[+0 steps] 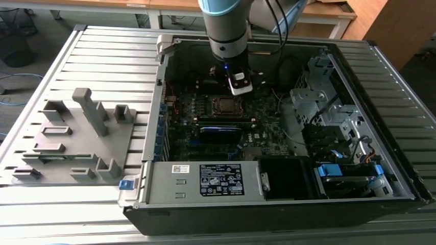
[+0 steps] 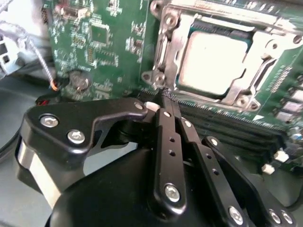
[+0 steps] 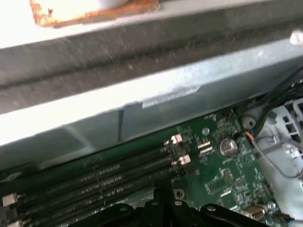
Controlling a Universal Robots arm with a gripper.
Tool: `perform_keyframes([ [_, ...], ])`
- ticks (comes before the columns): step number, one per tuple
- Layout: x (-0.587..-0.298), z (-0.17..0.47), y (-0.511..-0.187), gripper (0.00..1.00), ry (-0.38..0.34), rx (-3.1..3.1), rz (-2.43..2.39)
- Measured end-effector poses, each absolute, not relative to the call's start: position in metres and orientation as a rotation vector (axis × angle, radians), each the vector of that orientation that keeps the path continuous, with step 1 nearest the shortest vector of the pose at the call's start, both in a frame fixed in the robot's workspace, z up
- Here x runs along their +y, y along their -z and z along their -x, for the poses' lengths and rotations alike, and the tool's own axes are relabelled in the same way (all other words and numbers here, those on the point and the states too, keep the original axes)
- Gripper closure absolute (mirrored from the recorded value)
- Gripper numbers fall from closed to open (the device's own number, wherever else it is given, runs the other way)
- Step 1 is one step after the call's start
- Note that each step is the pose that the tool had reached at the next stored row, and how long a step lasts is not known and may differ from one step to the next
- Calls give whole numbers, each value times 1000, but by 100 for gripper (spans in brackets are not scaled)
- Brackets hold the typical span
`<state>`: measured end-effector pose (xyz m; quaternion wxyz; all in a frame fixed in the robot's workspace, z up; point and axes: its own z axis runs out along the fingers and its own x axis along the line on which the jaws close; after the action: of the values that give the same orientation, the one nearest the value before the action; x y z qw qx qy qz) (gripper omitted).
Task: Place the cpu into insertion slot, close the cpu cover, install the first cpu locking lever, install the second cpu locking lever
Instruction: 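Install the first cpu locking lever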
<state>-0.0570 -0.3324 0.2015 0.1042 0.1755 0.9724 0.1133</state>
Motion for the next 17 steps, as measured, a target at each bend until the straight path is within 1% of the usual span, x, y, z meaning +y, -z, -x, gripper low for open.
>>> perform_keyframes([
  [2, -332, 55, -202, 89, -293, 2886, -519],
  [3, -332, 54, -202, 89, -253, 2903, -520],
  [4, -332, 53, -202, 89, -240, 2911, -521],
  [9, -332, 51, -204, 89, -209, 2938, -526],
  [11, -332, 48, -205, 89, -180, 2959, -530],
  [14, -332, 47, -206, 89, -155, 2972, -531],
  [17, -332, 47, -206, 89, -146, 2974, -532],
])
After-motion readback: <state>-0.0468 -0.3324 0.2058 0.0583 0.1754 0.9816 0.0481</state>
